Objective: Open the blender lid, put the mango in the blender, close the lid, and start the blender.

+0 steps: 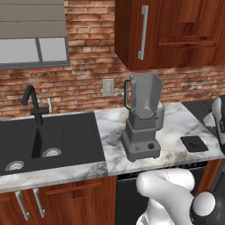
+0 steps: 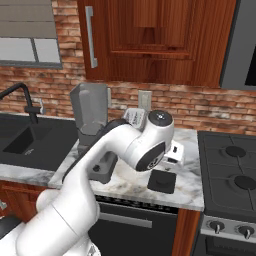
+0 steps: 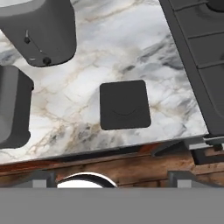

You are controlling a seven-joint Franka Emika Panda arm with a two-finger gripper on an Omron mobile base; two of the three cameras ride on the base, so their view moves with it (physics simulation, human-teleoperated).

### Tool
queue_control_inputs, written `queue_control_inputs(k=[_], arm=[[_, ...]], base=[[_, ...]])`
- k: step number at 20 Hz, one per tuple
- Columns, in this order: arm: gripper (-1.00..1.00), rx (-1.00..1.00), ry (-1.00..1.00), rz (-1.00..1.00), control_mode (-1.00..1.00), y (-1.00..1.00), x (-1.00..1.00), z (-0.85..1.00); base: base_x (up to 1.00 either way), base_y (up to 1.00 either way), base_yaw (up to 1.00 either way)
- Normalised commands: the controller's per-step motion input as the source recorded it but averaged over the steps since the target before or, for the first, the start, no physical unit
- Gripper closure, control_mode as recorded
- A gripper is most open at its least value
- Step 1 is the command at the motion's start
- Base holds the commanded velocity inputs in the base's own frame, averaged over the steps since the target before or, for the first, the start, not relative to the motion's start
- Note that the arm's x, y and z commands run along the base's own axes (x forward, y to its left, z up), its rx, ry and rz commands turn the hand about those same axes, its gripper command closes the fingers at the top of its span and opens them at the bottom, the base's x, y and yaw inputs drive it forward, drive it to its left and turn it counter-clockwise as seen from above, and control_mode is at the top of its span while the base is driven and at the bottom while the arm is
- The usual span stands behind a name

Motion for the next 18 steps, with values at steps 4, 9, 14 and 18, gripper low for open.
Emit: queue_control_inputs(k=[4,9,14,18], arm=[[-1.00,0.07,0.07,0.00,-1.00,-0.12,0.30,-0.30],[-1.00,0.00,0.10,0.00,-1.00,0.00,0.31,-0.63],[-1.00,0.00,0.05,0.00,-1.00,0.00,0.26,-0.53],[-1.00,0.00,0.00,0.00,-1.00,0.00,0.14,-0.25]], base=[[0.00,0.00,0.00],[0.00,0.00,0.00],[0.00,0.00,0.00],[0.00,0.00,0.00]])
